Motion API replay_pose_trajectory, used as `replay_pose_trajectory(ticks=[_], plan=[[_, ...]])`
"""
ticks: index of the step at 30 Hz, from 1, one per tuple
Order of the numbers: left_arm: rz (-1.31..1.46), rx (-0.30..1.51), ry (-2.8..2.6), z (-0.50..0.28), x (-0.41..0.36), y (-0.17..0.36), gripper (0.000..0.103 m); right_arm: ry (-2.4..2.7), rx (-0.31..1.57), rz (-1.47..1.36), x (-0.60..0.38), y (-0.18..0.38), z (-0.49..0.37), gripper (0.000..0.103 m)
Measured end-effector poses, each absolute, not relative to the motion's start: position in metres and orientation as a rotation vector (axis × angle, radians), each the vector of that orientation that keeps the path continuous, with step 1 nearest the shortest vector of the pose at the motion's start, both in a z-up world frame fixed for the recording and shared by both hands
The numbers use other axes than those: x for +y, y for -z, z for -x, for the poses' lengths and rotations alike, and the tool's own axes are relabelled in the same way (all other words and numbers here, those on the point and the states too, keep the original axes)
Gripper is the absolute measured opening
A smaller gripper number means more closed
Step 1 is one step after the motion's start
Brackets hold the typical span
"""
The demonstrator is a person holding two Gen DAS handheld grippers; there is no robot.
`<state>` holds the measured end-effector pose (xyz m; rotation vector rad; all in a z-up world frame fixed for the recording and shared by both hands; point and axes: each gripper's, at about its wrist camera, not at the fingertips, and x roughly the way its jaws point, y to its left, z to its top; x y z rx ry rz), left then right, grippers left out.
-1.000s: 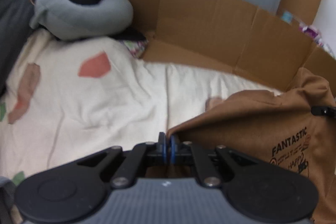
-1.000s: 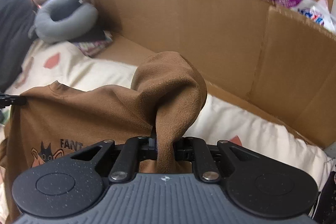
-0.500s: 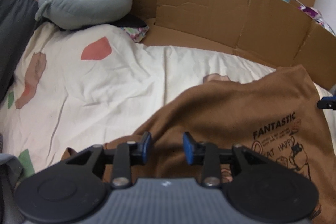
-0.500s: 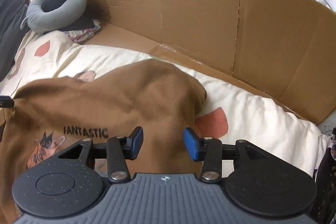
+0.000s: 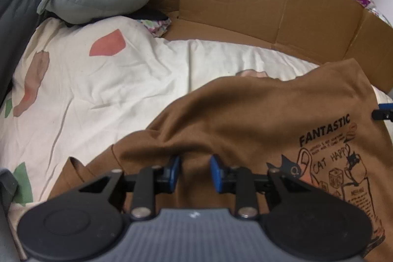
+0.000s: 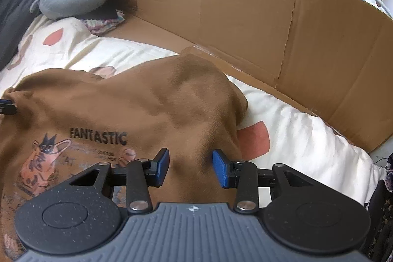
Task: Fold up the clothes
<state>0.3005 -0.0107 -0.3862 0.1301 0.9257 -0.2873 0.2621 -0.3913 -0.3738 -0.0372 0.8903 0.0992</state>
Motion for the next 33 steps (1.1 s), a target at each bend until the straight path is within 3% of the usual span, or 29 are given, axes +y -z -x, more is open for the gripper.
replay_pose_trajectory(ticks=[1, 3, 6, 20, 33], plan=[[-0.134, 0.926, 0.286, -0.302, -0.011, 0.387, 0.028, -0.096, 0.897, 0.032, -0.392, 0.375, -0.264, 0.028], [-0.134, 0.924, 0.289, -0.304, -0.012, 0.389, 0.008, -0.088, 0.909, 0.022, -0.394, 0.379, -0.266, 0.011], [-0.129, 0.914, 0.293, -0.303, -0.011, 0.385, 0.001, -0.091, 0.902, 0.003, -0.396, 0.378, -0.264, 0.003], [-0.016, 0.904, 0.307, -0.269, 0.005, 0.348, 0.000, -0.132, 0.853, -0.009, -0.387, 0.344, -0.224, 0.001], [0.029, 1.018, 0.322, -0.218, 0.021, 0.356, 0.000, -0.176, 0.935, 0.022, -0.376, 0.341, -0.175, 0.000]])
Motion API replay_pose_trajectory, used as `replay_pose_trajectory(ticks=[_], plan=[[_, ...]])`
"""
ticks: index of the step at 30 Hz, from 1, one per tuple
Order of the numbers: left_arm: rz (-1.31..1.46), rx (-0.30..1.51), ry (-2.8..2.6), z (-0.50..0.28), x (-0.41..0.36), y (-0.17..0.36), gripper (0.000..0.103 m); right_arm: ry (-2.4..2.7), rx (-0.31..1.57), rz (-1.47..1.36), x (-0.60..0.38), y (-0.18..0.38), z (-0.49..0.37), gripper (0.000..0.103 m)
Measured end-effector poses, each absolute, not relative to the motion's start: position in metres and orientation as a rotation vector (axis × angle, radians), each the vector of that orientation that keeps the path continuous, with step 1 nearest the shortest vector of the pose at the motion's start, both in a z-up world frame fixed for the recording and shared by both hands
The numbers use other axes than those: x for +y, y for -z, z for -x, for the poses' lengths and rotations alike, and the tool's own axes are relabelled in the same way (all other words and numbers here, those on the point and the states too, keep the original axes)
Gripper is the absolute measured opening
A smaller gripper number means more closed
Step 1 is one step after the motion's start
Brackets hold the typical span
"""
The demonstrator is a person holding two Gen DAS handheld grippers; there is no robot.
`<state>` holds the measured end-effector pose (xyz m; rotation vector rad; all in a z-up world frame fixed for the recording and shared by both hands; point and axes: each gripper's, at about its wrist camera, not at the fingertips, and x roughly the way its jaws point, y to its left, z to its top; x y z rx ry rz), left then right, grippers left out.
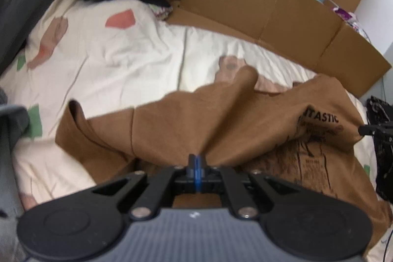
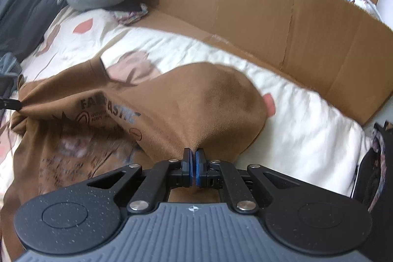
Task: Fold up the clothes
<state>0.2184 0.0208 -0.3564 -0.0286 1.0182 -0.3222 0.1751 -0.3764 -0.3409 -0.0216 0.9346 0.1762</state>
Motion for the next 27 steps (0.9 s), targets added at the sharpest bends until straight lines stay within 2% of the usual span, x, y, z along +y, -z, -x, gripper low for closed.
replay_pose_trajectory(ticks=[12, 27], plan=[[0.015, 1.100, 0.354, -0.183, 0.014, 0.370, 0.000, -0.219, 1.024, -0.001, -0.360, 0.350, -0.138, 0.000], [-0.027, 1.191, 0.401, -0.176, 0.003, 0.389, 0.000, -0.293, 1.121, -0.017, -0.330, 0.367, -0.111, 0.000]])
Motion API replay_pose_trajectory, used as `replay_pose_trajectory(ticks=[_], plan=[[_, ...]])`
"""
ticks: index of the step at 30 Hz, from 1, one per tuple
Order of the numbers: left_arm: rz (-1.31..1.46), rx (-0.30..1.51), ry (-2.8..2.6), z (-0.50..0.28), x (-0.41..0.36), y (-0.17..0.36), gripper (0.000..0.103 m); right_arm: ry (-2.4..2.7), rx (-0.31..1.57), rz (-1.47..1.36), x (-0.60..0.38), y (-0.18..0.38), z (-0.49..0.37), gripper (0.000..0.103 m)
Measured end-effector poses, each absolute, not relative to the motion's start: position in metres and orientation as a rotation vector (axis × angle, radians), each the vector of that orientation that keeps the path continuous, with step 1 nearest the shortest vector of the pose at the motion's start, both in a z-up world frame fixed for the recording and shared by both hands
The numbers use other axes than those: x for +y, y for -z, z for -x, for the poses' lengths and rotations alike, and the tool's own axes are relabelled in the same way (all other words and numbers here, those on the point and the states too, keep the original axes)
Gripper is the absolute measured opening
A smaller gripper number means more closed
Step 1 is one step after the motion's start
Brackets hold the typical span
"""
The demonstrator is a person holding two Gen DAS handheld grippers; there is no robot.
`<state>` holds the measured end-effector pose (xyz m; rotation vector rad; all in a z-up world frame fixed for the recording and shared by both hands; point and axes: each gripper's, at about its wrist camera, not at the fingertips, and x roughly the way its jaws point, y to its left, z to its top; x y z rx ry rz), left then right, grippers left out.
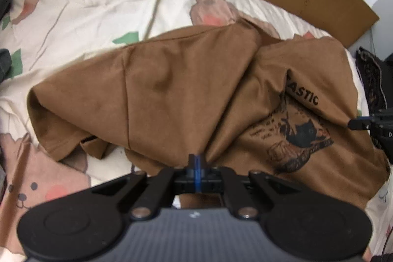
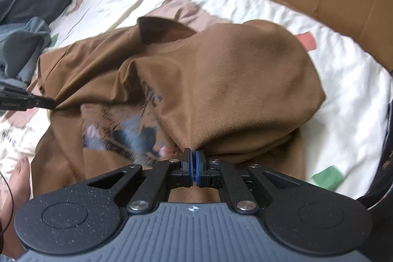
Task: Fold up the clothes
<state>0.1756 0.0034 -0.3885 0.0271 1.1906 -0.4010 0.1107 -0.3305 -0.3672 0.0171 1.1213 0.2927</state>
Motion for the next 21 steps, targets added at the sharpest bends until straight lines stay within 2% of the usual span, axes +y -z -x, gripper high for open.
replay_pose_trajectory(ticks=[8, 12, 19, 21], plan=[[-0.086, 1.183, 0.451, -0.184, 0.008, 0.366, 0.002, -0.318, 1.183, -0.040, -0.329, 0.380, -0.107, 0.000], [-0.139, 1.144, 0.458, -0.197, 0.012, 0.348, 0.007, -0.322, 1.198, -0.062, -0.331, 0.382, -0.105, 0.002], [-0.288, 1.042, 0.454, -0.231, 0.013, 0.324, 0.007, -0.338, 1.188, -0.071, -0.329, 0.377, -0.102, 0.003], [-0.330, 1.026, 0.475, -0.241, 0.014, 0.319, 0.014, -0.340, 1.184, -0.070, -0.330, 0.375, -0.102, 0.003]])
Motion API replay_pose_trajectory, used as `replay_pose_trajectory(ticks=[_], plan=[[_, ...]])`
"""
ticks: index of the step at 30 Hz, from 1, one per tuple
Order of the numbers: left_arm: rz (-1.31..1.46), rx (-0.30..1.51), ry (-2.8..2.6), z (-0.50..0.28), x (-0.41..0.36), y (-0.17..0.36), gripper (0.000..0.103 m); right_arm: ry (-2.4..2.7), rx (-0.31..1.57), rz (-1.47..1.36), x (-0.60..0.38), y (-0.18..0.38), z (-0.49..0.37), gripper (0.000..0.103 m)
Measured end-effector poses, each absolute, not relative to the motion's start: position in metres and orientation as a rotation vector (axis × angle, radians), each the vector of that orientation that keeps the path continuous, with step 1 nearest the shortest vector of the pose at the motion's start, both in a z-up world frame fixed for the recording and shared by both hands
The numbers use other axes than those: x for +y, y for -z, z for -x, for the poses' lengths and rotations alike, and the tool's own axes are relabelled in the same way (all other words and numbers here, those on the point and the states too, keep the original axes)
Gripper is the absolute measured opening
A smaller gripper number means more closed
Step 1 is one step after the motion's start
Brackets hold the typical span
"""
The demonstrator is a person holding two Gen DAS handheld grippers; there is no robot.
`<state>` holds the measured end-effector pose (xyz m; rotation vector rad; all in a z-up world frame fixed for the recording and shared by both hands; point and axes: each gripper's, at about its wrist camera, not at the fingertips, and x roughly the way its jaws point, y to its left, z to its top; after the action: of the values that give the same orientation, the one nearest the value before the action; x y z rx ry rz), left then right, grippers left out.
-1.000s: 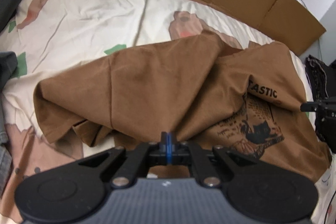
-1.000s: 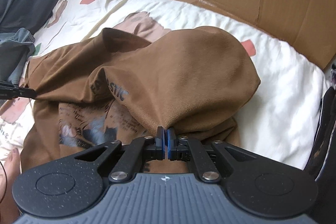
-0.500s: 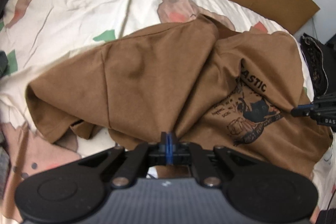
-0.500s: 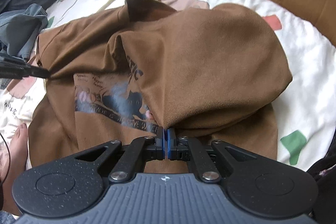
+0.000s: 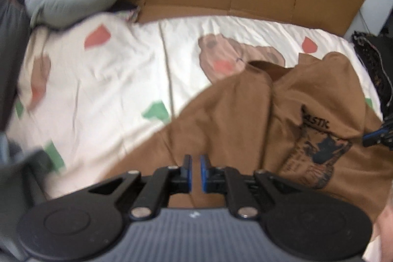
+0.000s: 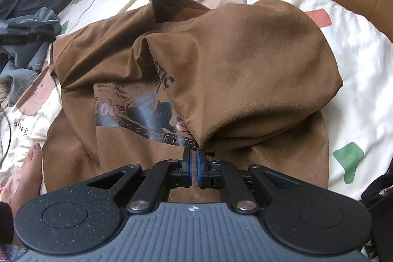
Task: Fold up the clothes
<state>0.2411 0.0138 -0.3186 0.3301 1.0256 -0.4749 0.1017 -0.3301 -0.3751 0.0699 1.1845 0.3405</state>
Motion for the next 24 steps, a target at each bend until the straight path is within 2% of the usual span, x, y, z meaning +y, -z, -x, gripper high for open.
replay_pose_trajectory(ticks=[2, 4, 7, 11, 15, 24], plan=[[-0.361, 1.022, 0.500, -0.252, 0.014, 0.318, 0.018, -0.339, 1.179, -0.076, -0.332, 0.373, -0.102, 0.005], [-0.416, 1.012, 0.514, -0.260, 0.012, 0.317, 0.018, -0.337, 1.170, -0.083, -0.334, 0.372, -0.102, 0.015], [-0.501, 1.006, 0.547, -0.271, 0.008, 0.319, 0.019, -0.330, 1.155, -0.082, -0.336, 0.370, -0.103, 0.024], [-0.615, 1.002, 0.579, -0.288, 0.003, 0.333, 0.023, -0.315, 1.137, -0.068, -0.337, 0.368, -0.103, 0.026], [-0.692, 1.014, 0.621, -0.301, -0.001, 0.351, 0.023, -0.298, 1.128, -0.060, -0.339, 0.367, -0.103, 0.033], [-0.746, 1.067, 0.681, -0.316, 0.002, 0.372, 0.026, -0.294, 1.131, -0.070, -0.346, 0.368, -0.105, 0.033]])
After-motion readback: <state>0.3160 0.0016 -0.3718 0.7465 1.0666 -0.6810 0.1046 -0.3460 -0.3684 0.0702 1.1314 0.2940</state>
